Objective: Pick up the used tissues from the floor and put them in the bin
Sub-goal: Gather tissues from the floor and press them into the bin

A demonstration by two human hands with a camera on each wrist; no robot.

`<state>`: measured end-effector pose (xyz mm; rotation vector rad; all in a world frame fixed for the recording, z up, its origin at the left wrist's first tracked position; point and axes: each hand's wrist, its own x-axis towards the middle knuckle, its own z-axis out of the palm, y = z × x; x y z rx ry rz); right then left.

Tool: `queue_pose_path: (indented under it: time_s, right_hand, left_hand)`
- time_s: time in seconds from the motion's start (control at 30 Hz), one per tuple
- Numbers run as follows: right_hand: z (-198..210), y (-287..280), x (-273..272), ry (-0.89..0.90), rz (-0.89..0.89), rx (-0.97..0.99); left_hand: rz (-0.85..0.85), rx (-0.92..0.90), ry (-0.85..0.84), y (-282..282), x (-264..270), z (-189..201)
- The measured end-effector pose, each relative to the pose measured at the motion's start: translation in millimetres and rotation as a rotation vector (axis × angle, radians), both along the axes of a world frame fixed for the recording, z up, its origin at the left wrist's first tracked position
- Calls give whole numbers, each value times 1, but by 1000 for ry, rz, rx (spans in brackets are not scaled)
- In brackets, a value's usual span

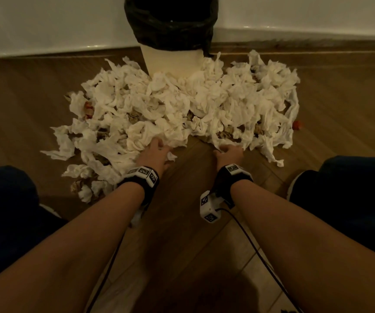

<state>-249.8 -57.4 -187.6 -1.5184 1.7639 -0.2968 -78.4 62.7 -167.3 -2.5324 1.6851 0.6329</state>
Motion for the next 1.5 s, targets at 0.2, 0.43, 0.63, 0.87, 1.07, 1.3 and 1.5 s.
queue_pose_path:
  time_s: [0.2, 0.43, 0.63, 0.87, 1.07, 1.3, 1.5]
  right_hand:
    - [-2, 1, -2, -83, -85, -80]
    - [-1, -7, -5, 83, 115, 0]
    - [11, -14, -3, 26, 114, 87]
    - [50, -27, 19, -497, -102, 242]
    - [91, -43, 36, -977, -364, 485]
    - [134, -44, 48, -1218, -390, 434]
    - [172, -51, 50, -1527, -401, 585]
  left_hand:
    - [41, -11, 18, -6, 1, 1]
    - [-5, 73, -16, -4, 3, -3]
    - [116, -86, 165, -7, 6, 1]
    - [457, -382, 544, -29, 13, 36]
    - [712, -535, 970, -52, 23, 81]
    - [929, -625, 1490, -60, 28, 116]
    - [998, -779, 1461, -62, 33, 127]
